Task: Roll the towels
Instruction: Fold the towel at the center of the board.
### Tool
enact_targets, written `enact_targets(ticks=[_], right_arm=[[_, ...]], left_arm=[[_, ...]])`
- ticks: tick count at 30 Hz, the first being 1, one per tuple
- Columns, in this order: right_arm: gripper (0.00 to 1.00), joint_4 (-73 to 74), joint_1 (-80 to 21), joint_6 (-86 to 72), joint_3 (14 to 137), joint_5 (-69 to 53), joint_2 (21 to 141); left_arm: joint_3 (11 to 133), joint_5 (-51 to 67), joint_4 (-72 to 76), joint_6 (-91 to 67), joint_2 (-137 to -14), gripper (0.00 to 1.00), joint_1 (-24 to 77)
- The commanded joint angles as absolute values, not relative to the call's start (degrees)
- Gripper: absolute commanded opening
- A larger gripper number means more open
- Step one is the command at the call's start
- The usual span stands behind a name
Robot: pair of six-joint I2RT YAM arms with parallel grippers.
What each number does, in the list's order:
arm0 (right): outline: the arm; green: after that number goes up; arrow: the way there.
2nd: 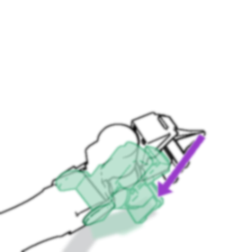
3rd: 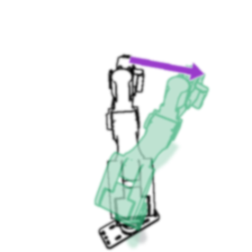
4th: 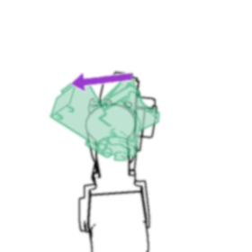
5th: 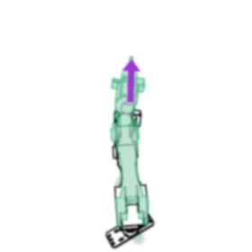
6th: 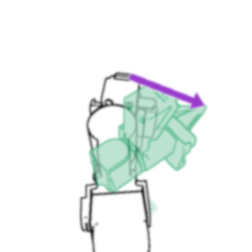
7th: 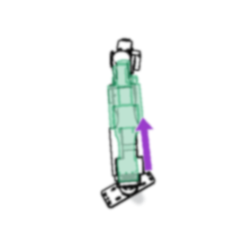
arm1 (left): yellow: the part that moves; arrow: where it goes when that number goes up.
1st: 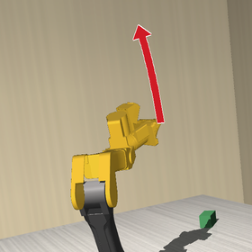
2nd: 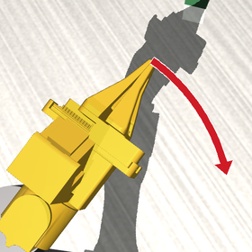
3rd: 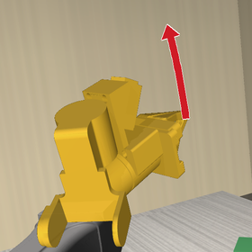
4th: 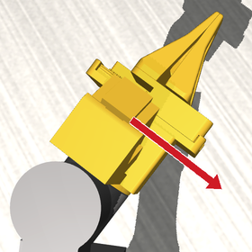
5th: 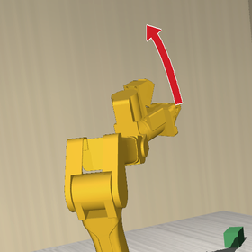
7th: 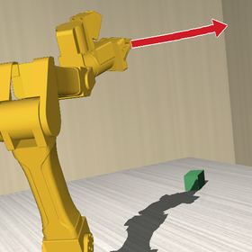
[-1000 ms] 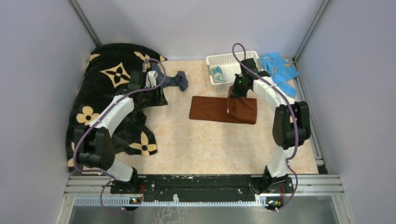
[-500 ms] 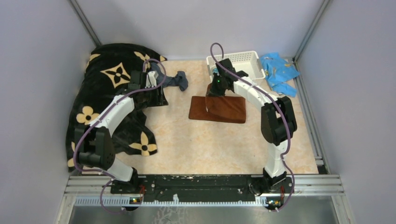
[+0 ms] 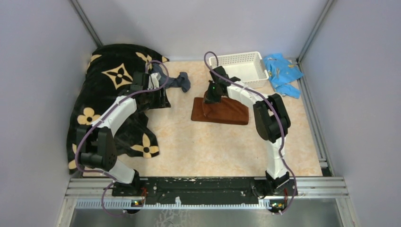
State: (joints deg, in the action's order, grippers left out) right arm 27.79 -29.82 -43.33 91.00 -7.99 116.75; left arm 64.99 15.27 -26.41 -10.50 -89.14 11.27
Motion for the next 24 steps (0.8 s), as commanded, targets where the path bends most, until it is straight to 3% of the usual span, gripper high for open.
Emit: enact_targets(ticks=[1, 18, 24], right_arm=[[0.0, 24.6, -31.2, -43.8, 94.8, -10.0, 118.3], [0.01, 29.4, -31.6, -39.4, 96.9, -12.6, 118.2], [0.08, 29.3, -32.3, -39.0, 96.8, -14.9, 120.3]], left_arm=[[65.3, 16.6, -27.1, -10.6, -89.6, 0.59, 11.2], [65.5, 17.0, -27.2, -10.8, -90.3, 0.58, 11.2], [65.5, 17.1, -27.2, -10.9, -90.7, 0.58, 11.1]])
